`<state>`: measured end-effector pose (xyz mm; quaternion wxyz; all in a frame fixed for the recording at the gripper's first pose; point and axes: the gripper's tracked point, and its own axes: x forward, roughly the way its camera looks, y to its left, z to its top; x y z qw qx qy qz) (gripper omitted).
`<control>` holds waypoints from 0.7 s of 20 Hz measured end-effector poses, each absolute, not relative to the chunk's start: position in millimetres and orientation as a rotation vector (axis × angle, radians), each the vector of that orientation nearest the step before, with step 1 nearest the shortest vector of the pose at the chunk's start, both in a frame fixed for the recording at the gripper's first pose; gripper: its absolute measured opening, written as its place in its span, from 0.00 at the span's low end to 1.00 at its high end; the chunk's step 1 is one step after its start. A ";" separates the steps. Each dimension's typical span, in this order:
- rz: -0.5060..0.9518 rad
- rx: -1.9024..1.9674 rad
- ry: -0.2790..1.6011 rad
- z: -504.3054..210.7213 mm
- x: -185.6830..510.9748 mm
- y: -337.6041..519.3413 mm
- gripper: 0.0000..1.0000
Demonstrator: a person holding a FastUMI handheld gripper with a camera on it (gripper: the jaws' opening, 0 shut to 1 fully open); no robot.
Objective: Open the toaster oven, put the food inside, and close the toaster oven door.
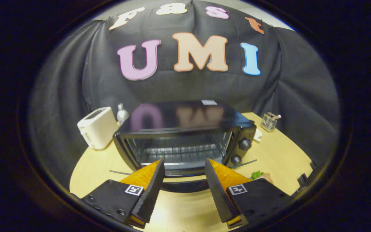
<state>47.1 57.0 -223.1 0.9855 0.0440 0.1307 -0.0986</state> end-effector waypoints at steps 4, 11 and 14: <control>-0.199 0.073 0.441 -286.3 33.3 61.5 0.79; -0.179 0.115 0.500 -326.3 41.7 57.7 0.79; -0.172 0.130 0.537 -346.3 40.5 58.3 0.79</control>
